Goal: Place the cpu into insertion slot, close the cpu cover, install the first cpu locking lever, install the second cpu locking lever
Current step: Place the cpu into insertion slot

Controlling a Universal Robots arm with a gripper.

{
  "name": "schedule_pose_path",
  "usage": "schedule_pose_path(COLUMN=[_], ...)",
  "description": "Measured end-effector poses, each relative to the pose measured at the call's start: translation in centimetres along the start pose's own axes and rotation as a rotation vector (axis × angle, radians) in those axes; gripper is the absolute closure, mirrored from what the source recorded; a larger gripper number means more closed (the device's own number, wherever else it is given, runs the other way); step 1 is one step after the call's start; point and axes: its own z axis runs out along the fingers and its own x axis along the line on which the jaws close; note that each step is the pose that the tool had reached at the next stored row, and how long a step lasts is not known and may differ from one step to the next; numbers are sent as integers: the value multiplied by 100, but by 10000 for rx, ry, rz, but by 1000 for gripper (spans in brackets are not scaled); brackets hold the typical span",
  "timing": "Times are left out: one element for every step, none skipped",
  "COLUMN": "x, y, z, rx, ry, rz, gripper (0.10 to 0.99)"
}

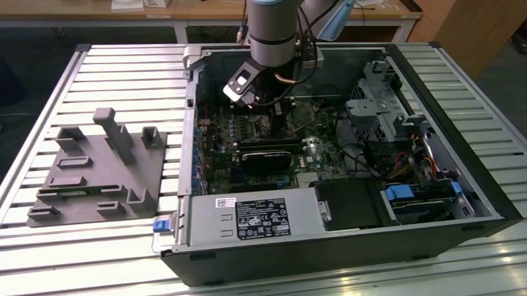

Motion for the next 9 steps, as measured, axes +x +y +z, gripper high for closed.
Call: schedule_pose_path(x=[0,0,0,-1,0,0,0,1,3], y=[-2,-4,-4,-5,-6,-8,-8,-9,-11], z=[7,15,23,30,36,41,48,56,61], rx=[0,0,-1,-1,-1,-2,-2,-2,-2], ry=[-2,-4,-7,-10,-12,-14,-14,-14,-15], rz=[20,42,71,108,136,149,158,166,173], gripper=[545,545,545,545,545,545,545,545,545])
